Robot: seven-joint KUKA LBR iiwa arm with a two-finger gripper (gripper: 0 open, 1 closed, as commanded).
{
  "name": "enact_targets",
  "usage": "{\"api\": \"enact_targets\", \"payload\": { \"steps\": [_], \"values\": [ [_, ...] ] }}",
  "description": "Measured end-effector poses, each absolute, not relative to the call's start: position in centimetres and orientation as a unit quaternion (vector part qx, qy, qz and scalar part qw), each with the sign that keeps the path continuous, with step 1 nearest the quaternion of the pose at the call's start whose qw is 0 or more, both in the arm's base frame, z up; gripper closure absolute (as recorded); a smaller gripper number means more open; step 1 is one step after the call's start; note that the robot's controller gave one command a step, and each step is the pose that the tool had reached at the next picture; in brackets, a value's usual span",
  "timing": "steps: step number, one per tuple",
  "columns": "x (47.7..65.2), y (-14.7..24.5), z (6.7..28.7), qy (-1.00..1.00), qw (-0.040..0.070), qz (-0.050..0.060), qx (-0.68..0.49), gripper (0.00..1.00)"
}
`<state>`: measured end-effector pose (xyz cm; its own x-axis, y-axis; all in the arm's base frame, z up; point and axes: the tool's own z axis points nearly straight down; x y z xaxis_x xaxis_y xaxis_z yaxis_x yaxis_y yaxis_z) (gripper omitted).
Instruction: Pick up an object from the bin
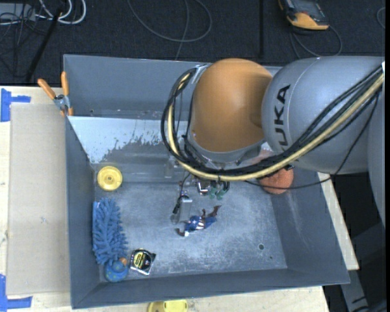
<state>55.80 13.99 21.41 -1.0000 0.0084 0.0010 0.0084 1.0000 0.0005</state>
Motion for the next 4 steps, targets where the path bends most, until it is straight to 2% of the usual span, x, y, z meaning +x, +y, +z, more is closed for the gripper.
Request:
{"api": "enact_targets", "payload": {
  "steps": [1,2,3,4],
  "values": [
    [55.8,14.0,21.4,-1.0,0.001,0.0,-0.004,0.0],
    [55.2,11.3,20.8,-0.999,0.001,0.0,0.038,0.0],
    [58.0,7.8,18.6,-0.993,-0.002,0.0,0.114,0.0],
    [56.9,5.7,14.7,-0.997,-0.001,0.0,0.078,0.0]
  ]
}}
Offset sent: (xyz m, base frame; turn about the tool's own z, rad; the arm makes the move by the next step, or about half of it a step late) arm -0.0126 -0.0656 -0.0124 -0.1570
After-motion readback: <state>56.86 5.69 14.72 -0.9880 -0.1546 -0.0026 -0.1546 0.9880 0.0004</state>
